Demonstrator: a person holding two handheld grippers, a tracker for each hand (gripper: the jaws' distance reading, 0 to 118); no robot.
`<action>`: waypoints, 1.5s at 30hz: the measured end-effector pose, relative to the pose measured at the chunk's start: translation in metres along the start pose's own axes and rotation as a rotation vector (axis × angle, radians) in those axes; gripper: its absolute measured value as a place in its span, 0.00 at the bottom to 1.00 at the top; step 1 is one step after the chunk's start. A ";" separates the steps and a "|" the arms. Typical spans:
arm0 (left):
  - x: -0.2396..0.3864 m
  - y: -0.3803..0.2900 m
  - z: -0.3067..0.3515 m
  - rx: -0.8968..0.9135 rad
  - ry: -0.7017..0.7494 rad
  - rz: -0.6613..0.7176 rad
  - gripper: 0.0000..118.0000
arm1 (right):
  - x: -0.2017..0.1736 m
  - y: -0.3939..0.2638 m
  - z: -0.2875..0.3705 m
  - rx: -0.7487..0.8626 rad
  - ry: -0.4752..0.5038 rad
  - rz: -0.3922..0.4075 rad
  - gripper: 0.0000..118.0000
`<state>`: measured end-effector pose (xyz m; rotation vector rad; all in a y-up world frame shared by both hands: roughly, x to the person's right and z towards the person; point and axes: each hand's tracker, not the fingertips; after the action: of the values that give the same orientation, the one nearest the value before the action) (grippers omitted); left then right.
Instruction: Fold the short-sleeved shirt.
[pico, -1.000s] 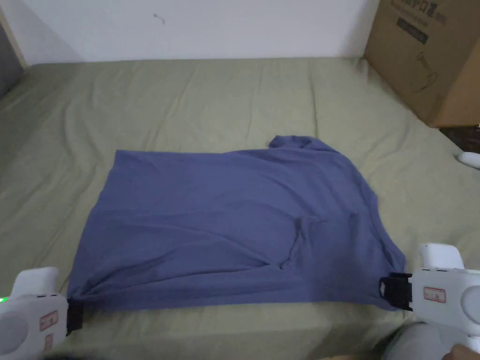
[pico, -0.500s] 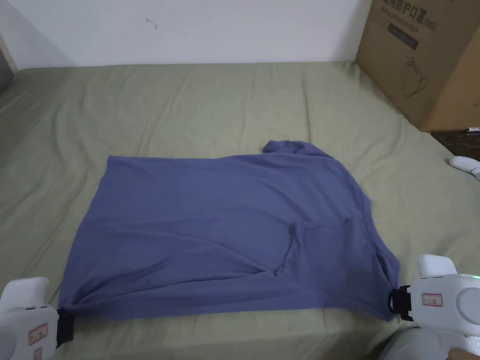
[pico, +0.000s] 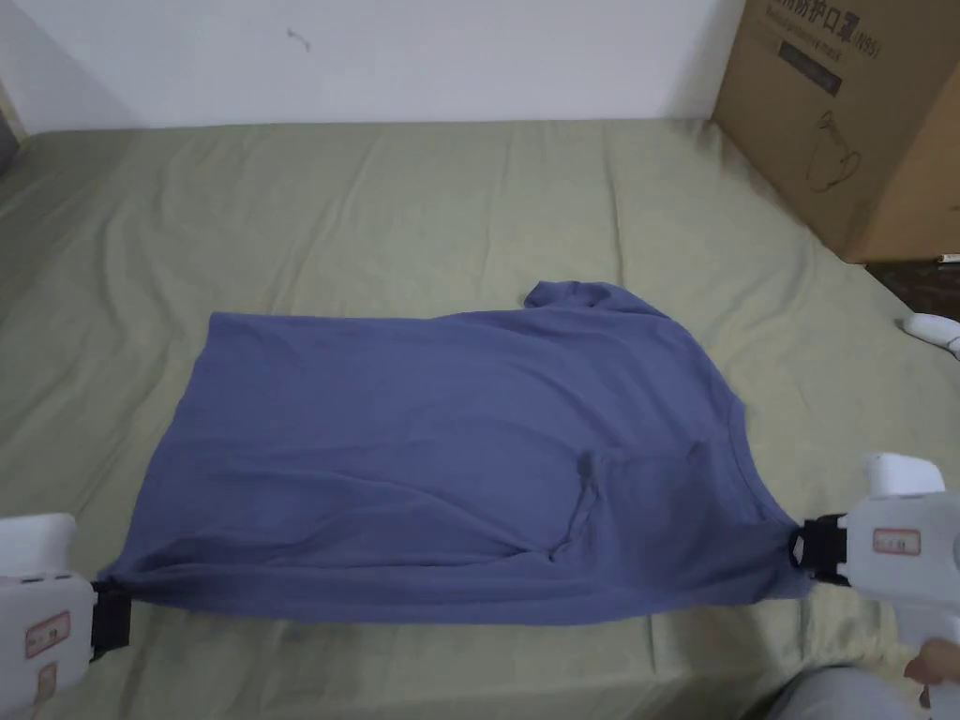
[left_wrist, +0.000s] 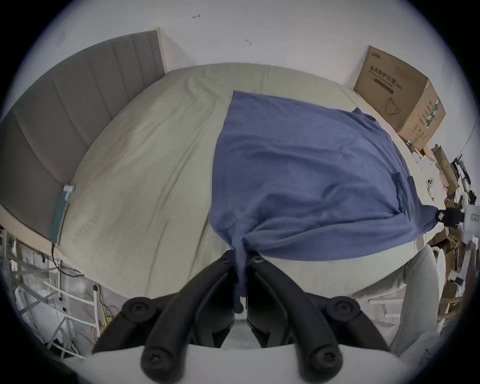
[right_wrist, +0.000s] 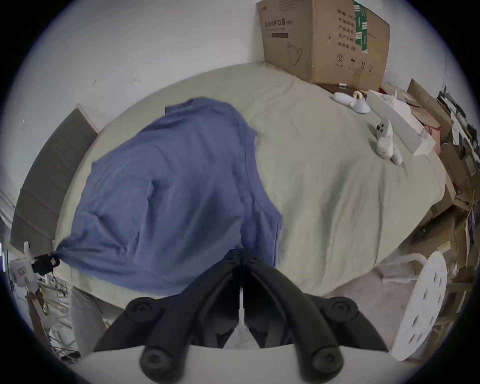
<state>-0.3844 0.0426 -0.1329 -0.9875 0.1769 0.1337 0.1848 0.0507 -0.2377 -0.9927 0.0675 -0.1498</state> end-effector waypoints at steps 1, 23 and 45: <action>0.000 0.009 -0.002 0.007 0.001 -0.003 0.04 | 0.002 0.011 -0.002 0.013 -0.002 -0.007 0.00; -0.015 0.108 -0.091 -0.109 0.082 -0.020 0.72 | -0.019 0.118 -0.094 -0.002 -0.097 0.042 0.57; -0.012 0.059 -0.077 -0.010 0.032 0.079 0.56 | -0.035 0.028 -0.054 -0.016 0.017 0.010 0.00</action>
<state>-0.4144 0.0100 -0.2201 -0.9937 0.2444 0.1916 0.1463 0.0266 -0.2907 -1.0065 0.0894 -0.1483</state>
